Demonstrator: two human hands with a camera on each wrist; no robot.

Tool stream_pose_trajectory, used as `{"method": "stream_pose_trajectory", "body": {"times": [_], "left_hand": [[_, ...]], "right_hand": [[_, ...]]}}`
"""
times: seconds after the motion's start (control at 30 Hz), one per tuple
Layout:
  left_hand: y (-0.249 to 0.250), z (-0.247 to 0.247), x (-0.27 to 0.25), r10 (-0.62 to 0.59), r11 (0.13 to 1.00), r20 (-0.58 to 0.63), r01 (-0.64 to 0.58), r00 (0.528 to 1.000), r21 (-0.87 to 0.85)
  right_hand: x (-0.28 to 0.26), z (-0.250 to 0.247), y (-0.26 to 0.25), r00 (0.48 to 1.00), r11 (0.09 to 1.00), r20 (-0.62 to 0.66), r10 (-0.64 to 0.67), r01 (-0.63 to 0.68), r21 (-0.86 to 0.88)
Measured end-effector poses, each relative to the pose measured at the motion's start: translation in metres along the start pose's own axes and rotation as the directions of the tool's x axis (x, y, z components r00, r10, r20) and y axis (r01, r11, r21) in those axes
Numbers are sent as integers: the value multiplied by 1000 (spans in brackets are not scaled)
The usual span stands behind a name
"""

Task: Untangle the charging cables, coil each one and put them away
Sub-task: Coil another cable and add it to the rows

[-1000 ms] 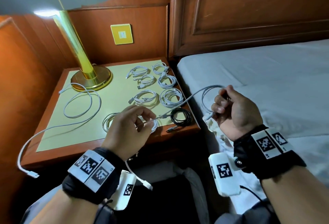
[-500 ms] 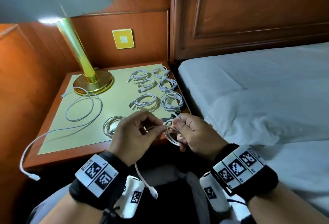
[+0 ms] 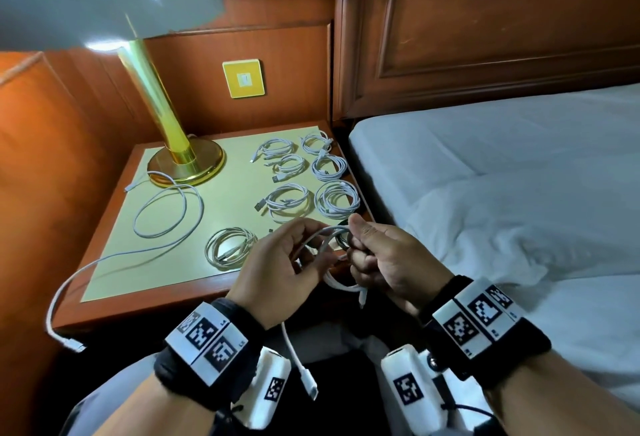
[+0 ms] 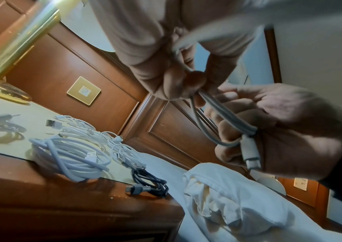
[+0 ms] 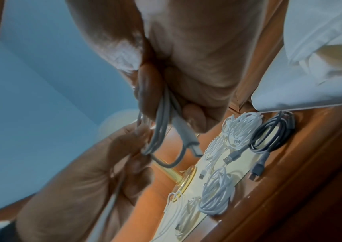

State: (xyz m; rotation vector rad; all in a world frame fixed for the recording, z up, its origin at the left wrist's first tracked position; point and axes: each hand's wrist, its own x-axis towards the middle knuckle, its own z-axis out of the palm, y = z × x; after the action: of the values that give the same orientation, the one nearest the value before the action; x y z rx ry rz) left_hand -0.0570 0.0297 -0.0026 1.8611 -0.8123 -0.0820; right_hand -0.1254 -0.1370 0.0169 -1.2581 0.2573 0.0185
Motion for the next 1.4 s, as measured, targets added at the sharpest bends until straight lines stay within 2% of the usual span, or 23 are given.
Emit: {"method": "stream_pose_trajectory", "body": {"times": [0.17, 0.23, 0.37, 0.53, 0.57, 0.6, 0.7, 0.8, 0.9, 0.97, 1.03, 1.13, 1.2, 1.4], "left_hand": [[0, -2, 0, 14, 1000, -48, -14, 999, -15], [4, -1, 0, 2, 1000, -63, -2, 998, -9], [3, -5, 1, -40, 999, -67, 39, 997, -23], [-7, -14, 2, 68, 979, -86, -50, 994, 196], [-10, -13, 2, 57, 977, -100, -35, 993, 208], [-11, -12, 2, -2, 985, -113, 21, 994, 171], [-4, -6, 0, -203, 976, -106, 193, 973, -99], [1, -3, 1, -258, 933, -116, 216, 959, -289], [5, 0, 2, -357, 783, -70, 257, 932, -567], [7, 0, 2, -388, 668, -13, 272, 922, -693], [9, 1, 1, -367, 630, 22, 266, 930, -730], [6, 4, 0, -330, 734, -9, 250, 944, -632], [4, 5, 0, -336, 749, -26, 251, 941, -613], [7, 10, 2, -369, 544, 154, 347, 917, -764]], "right_hand": [[7, -1, 9, 996, 987, -64, -56, 45, -153], [7, 0, 8, 997, 987, -69, -39, 28, -157], [4, 0, 0, 998, 998, -51, 24, -27, -50], [2, -3, -7, 1000, 981, -16, 24, -20, 195], [2, -2, -7, 1000, 977, -7, 7, -6, 214], [1, -2, -7, 1000, 976, 1, -10, 10, 219], [3, 4, 0, 998, 978, 7, -68, 65, 198], [6, 9, 8, 991, 980, -25, -131, 133, 145], [10, 9, 14, 981, 984, -95, -171, 175, 38], [12, 8, 15, 967, 976, -129, -220, 217, -33], [11, 6, 17, 953, 953, -137, -271, 245, -179], [11, 5, 19, 942, 884, -118, -315, 246, -398], [12, 6, 20, 932, 851, -116, -342, 255, -459], [10, 5, 17, 899, 784, -132, -418, 282, -553]]}}
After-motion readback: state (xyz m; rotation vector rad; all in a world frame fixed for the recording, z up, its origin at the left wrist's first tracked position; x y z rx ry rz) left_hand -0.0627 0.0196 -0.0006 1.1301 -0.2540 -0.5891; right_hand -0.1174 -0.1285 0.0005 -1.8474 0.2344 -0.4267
